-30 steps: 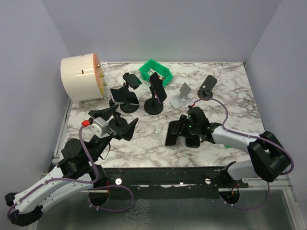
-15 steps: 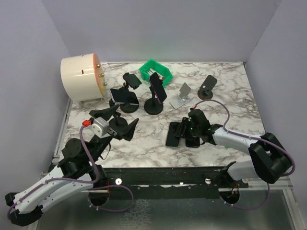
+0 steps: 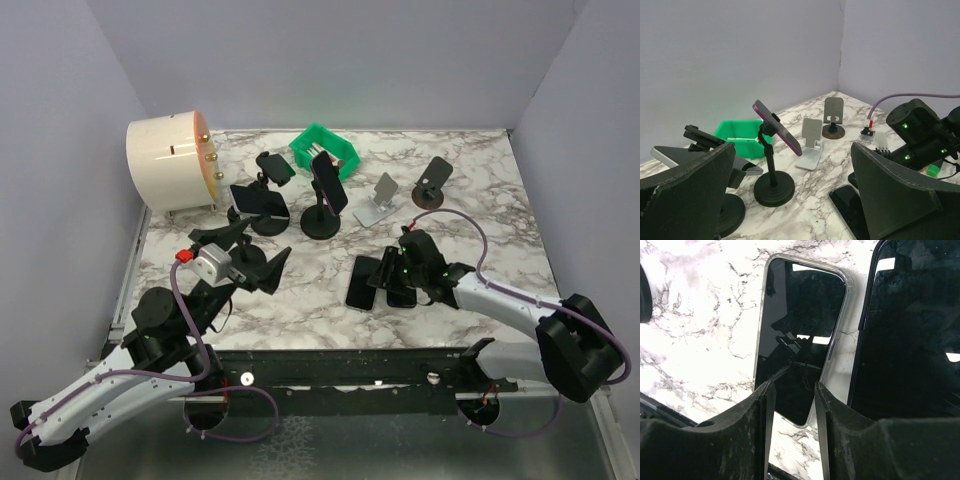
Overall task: Remove the phone from the phone stand
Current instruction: Place the phone at the center of the board, then adjust the phone at the center of the board.
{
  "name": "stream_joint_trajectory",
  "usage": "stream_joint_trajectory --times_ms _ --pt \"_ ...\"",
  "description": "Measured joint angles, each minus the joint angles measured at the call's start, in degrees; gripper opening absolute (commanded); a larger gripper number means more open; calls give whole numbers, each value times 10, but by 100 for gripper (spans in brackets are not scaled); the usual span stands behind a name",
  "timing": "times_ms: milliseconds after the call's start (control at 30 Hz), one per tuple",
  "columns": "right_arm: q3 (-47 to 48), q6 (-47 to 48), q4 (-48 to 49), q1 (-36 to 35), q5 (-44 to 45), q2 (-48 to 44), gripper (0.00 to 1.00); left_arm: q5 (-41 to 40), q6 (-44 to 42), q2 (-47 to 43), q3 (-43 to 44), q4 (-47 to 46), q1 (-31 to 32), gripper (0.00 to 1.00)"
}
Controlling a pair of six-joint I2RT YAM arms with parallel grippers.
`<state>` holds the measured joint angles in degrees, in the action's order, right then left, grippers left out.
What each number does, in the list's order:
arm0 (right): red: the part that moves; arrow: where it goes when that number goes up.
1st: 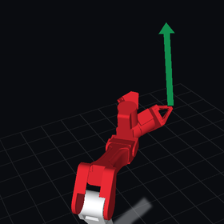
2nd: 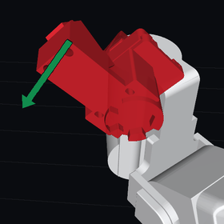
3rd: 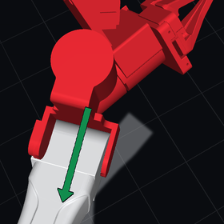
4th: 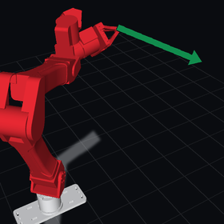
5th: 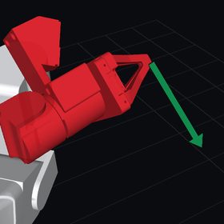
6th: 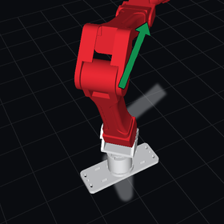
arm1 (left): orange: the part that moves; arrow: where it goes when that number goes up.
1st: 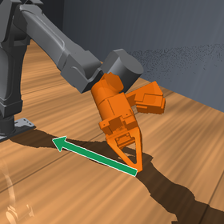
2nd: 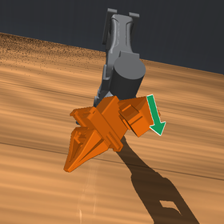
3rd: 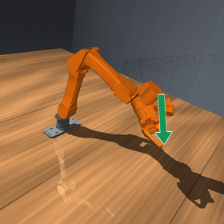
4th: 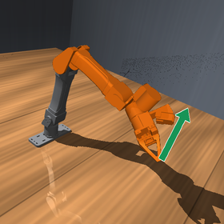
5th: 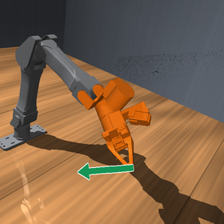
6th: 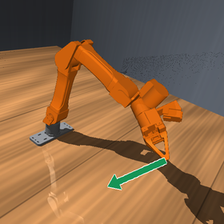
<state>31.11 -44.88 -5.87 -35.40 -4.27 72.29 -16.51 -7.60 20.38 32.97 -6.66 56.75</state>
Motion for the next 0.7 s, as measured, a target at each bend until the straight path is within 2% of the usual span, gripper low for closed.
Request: stream_joint_trajectory --times_ms 200,300,500,700 --pt "17 25 -38 -5 2 -36 38 0 0 1 0 2 0 99" --pt "60 41 -62 -37 16 -31 36 0 0 1 0 3 0 99" --pt "148 65 -57 -110 37 39 35 0 0 2 0 5 0 99" --pt "157 66 -39 -126 37 117 35 0 0 5 0 6 0 99"
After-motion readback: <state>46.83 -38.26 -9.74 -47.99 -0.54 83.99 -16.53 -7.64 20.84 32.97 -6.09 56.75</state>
